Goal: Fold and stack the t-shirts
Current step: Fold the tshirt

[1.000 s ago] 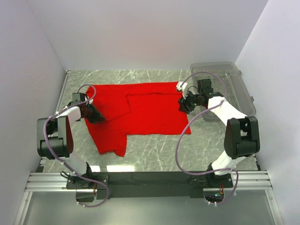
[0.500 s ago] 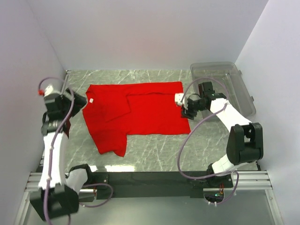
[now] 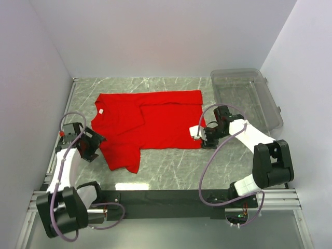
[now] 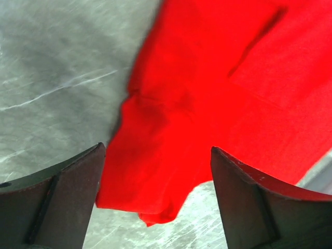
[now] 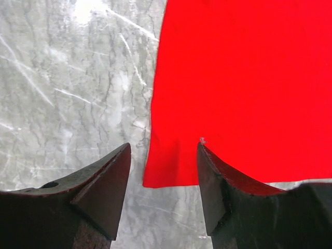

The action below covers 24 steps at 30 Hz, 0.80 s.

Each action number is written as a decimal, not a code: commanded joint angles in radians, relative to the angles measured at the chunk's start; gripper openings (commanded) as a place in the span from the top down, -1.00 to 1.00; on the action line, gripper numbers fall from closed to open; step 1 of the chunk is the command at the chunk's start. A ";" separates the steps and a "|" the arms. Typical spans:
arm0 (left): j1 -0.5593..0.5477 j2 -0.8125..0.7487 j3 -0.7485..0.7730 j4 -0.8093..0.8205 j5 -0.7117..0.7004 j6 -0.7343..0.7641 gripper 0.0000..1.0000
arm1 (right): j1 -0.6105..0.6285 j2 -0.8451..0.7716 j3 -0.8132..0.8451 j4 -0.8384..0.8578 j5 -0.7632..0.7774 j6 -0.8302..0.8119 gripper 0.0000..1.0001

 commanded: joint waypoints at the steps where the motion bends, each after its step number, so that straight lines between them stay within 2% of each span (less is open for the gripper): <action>1: 0.004 0.063 0.021 -0.015 -0.029 -0.044 -0.73 | 0.013 -0.028 -0.002 0.075 0.019 0.052 -0.22; 9: 0.004 0.163 -0.007 0.060 -0.045 -0.041 -0.64 | 0.016 -0.018 -0.003 0.066 0.021 0.051 -0.19; 14: 0.002 0.105 0.006 0.048 -0.011 -0.020 -0.64 | 0.057 -0.089 0.012 -0.132 -0.095 -0.061 -0.14; 18: 0.004 0.019 0.055 0.039 -0.043 0.011 -0.72 | 0.263 -0.170 -0.017 -0.132 -0.114 -0.028 -0.18; 19: 0.004 -0.018 0.064 0.039 -0.057 0.019 -0.74 | 0.363 -0.178 -0.015 -0.082 -0.116 0.027 -0.19; 21: 0.006 -0.053 0.090 0.043 -0.077 0.022 -0.79 | 0.459 -0.173 -0.003 0.002 -0.091 0.115 -0.20; 22: 0.004 -0.084 0.096 0.048 -0.087 0.023 -0.82 | 0.558 -0.164 0.003 0.097 -0.076 0.205 -0.21; 24: 0.002 -0.116 0.110 0.054 -0.109 0.016 -0.93 | 0.651 -0.102 0.041 0.176 -0.045 0.280 -0.21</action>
